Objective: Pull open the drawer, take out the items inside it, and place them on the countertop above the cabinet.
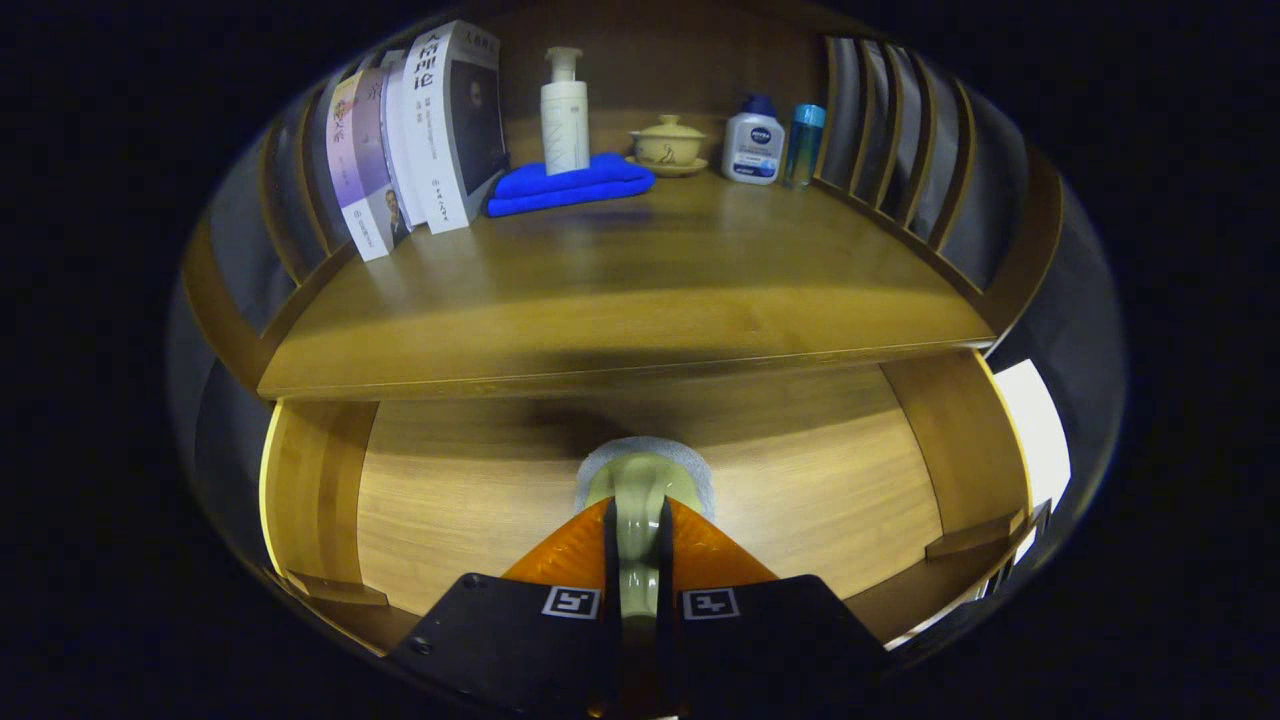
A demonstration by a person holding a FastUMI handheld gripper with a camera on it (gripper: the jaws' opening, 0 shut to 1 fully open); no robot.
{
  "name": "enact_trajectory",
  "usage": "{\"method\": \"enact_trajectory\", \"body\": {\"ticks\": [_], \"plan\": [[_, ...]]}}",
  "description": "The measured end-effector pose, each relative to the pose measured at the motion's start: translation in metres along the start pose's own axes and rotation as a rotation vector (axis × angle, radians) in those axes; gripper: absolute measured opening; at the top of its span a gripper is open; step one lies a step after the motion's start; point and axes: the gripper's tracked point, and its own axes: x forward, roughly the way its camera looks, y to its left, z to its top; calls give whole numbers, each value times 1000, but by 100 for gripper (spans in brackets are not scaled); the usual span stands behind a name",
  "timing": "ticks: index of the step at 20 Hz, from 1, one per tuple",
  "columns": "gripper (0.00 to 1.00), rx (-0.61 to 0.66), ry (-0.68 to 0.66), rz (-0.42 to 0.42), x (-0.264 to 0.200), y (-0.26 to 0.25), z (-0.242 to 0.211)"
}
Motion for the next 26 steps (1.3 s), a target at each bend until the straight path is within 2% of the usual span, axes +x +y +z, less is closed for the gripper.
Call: {"method": "enact_trajectory", "body": {"ticks": [8, 15, 20, 26], "plan": [[16, 37, -177, -39, -56, -21, 23], [16, 63, -374, 11, -99, -17, 69], [15, 22, -465, 41, -102, -13, 104], [15, -79, -467, 63, -79, 7, 159]]}}
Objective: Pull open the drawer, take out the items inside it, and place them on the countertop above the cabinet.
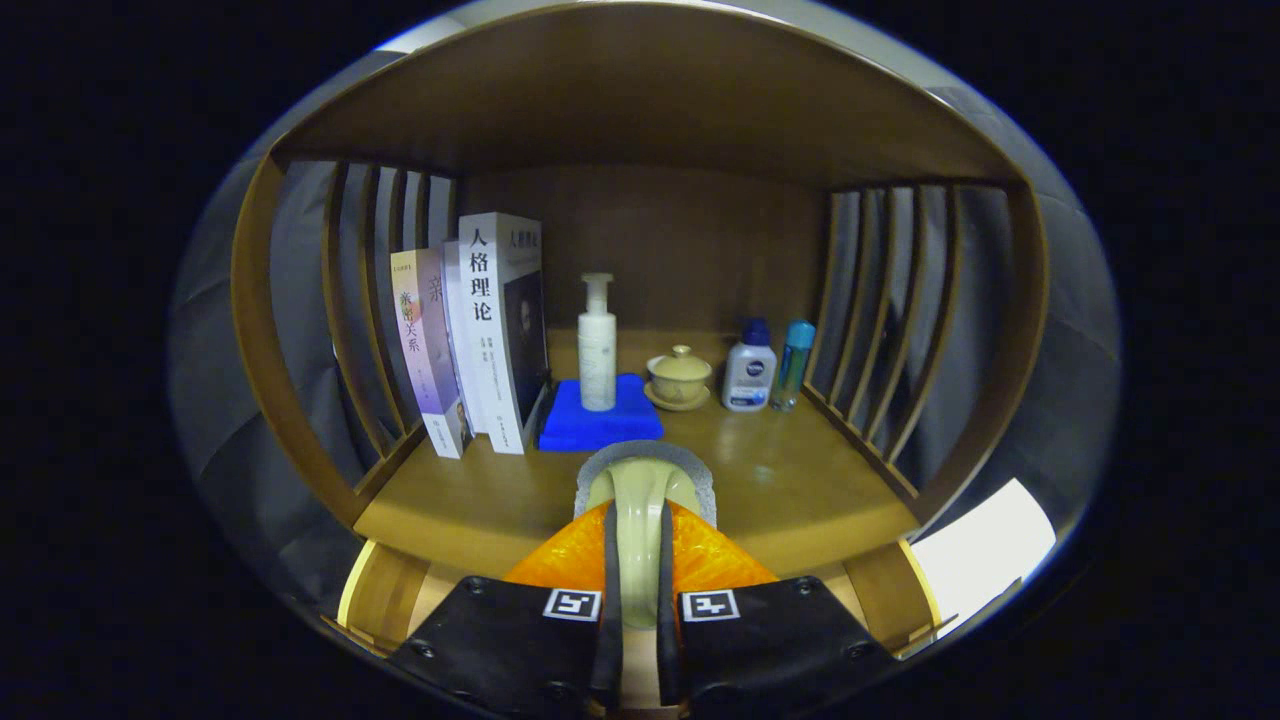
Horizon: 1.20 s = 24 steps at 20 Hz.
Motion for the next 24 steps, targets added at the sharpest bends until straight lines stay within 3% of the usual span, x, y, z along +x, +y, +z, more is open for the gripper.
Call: {"method": "enact_trajectory", "body": {"ticks": [3, 9, 13, 16, 20, 24], "plan": [[15, 38, 25, 37, 21, 10, 14], [15, 13, 148, 9, 62, -3, -9], [18, 13, 123, 71, 74, 9, -7], [34, 17, 134, 88, 77, 12, -12], [89, -5, 76, 96, 70, 11, -7], [100, -6, -56, 89, 38, 6, 10]]}}
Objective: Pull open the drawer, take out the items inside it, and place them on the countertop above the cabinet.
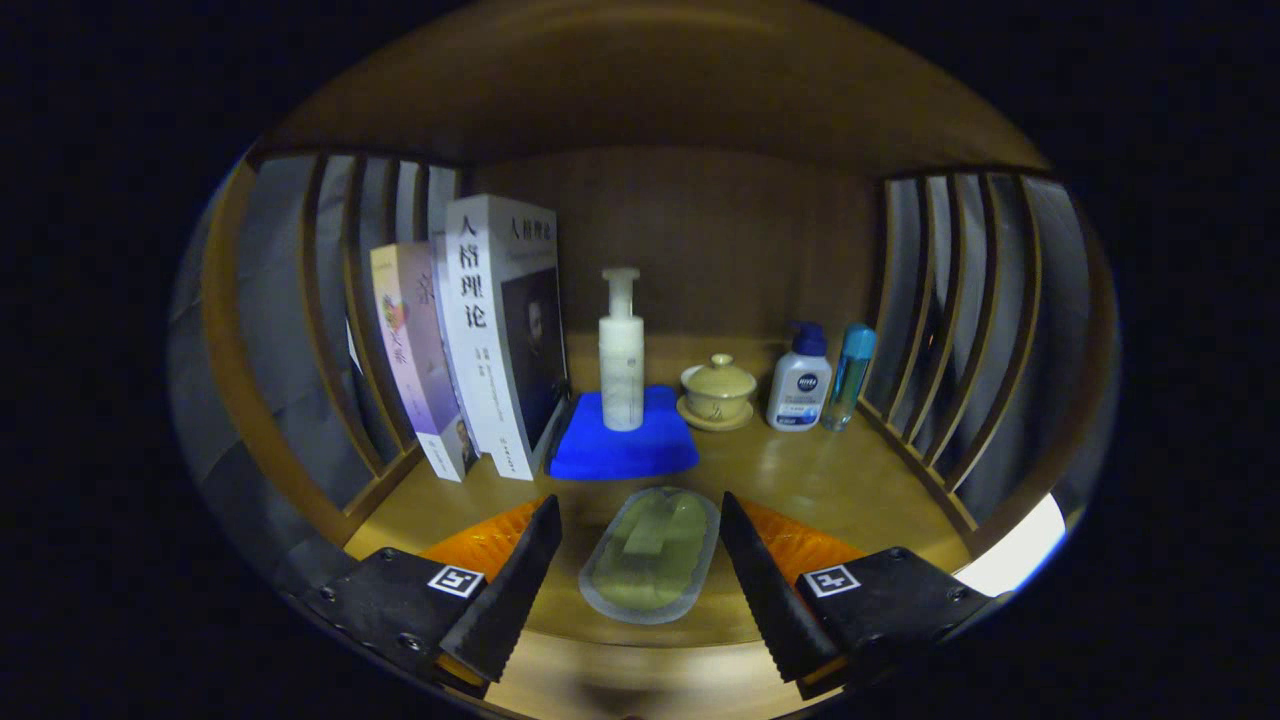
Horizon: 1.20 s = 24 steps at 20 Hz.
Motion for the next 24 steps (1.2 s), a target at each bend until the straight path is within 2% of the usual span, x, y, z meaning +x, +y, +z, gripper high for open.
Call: {"method": "enact_trajectory", "body": {"ticks": [5, 10, 17, 24], "plan": [[100, -15, -131, -33, -62, -4, -2], [99, -64, -207, -84, -123, -9, -15], [99, -57, -275, -106, -183, -6, -43], [99, -15, -309, -90, -218, 8, -86]]}}
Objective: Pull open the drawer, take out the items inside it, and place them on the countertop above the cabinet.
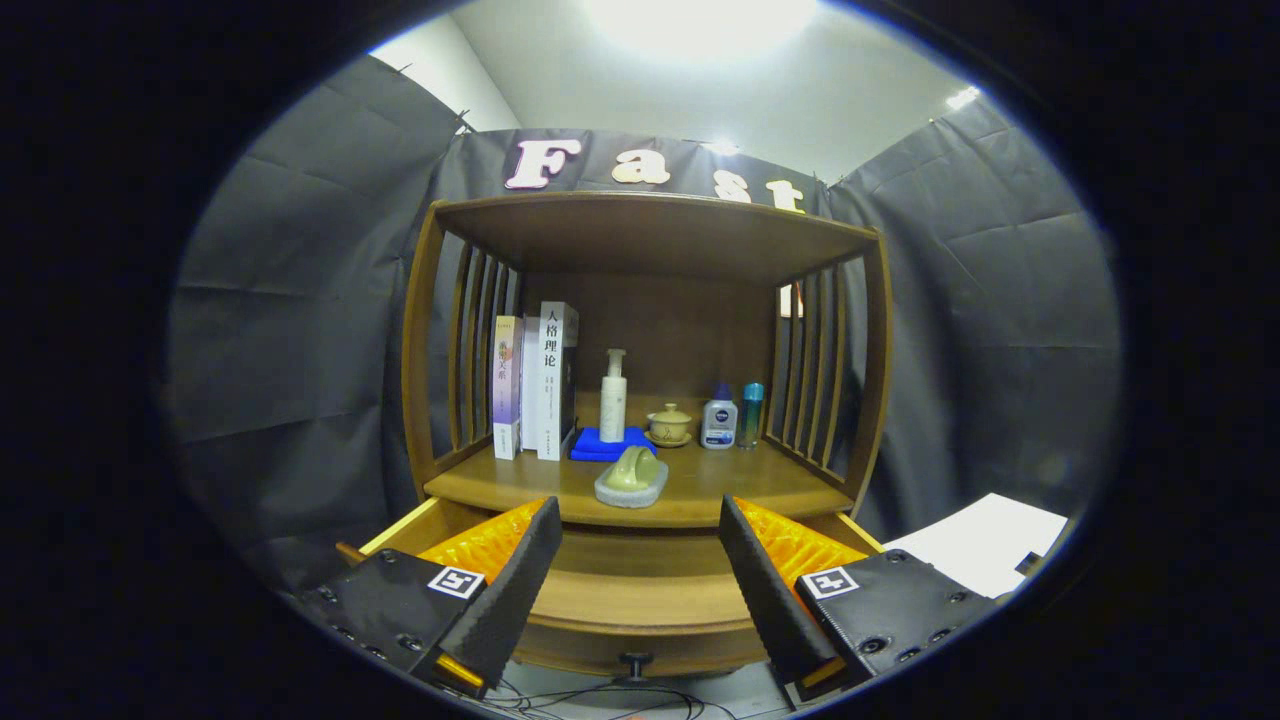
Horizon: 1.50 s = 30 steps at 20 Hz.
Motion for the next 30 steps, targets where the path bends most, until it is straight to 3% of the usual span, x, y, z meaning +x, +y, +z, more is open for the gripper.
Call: {"method": "enact_trajectory", "body": {"ticks": [3, 10, 17, 26, 30], "plan": [[99, 42, 0, 18, -14, 8, -22], [99, -28, -2, 58, -38, 15, -76], [99, -31, 60, 92, -32, 23, -141], [97, 6, 18, 84, -1, 14, -138], [93, 15, -4, 30, 6, 6, -134]]}}
